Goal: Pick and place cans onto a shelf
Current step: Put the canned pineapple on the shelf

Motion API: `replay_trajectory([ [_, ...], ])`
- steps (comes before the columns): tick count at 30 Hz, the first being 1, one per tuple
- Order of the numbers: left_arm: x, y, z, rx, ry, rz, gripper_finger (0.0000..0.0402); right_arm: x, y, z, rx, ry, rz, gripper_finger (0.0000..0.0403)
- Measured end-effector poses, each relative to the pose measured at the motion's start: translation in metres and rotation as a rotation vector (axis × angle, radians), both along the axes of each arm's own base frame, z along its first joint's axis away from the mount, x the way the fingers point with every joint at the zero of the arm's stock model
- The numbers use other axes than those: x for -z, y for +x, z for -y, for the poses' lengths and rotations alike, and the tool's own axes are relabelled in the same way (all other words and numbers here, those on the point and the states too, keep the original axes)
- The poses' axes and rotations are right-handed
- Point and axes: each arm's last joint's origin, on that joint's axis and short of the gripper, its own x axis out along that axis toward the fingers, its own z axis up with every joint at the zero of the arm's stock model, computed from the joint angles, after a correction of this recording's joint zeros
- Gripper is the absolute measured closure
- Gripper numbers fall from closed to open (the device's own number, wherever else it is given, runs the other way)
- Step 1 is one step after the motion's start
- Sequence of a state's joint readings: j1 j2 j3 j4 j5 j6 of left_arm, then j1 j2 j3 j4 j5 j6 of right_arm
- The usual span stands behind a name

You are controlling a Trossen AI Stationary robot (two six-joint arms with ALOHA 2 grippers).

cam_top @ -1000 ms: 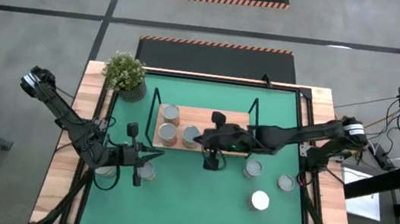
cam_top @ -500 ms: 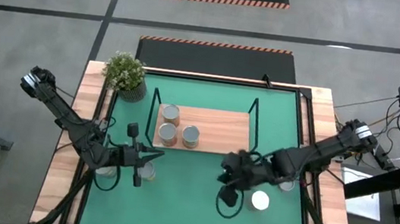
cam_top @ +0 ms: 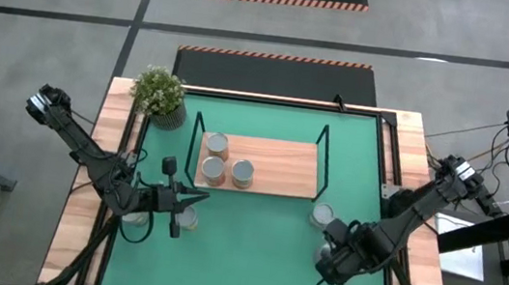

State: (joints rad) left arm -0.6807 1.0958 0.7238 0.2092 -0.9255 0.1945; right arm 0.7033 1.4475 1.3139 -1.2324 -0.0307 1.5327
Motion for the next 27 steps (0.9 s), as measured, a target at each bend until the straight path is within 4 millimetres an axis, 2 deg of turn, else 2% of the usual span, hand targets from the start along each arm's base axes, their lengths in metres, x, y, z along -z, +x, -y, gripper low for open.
replay_trajectory([
  [3, 0.000, 0.000, 0.000, 0.000, 0.001, 0.001, 0.0401, 0.002, 0.000, 0.000, 0.015, -0.011, 0.000, 0.0378],
  [6, -0.001, 0.000, 0.000, 0.001, -0.004, 0.011, 0.0401, 0.002, 0.000, 0.001, 0.024, -0.030, 0.018, 0.0344],
  [13, -0.002, 0.000, 0.000, 0.001, -0.009, 0.017, 0.0401, 0.004, 0.001, 0.001, 0.045, -0.052, 0.021, 0.0218],
  [19, -0.002, 0.000, 0.000, 0.001, -0.008, 0.017, 0.0401, 0.014, 0.005, -0.002, 0.061, -0.074, -0.007, 0.0118],
  [24, -0.002, 0.000, 0.000, 0.001, -0.008, 0.017, 0.0401, 0.021, 0.008, -0.005, 0.060, -0.086, -0.019, 0.0056],
  [27, -0.002, 0.000, 0.000, 0.001, -0.002, 0.015, 0.0401, 0.026, 0.010, -0.006, 0.059, -0.098, -0.035, 0.0037],
])
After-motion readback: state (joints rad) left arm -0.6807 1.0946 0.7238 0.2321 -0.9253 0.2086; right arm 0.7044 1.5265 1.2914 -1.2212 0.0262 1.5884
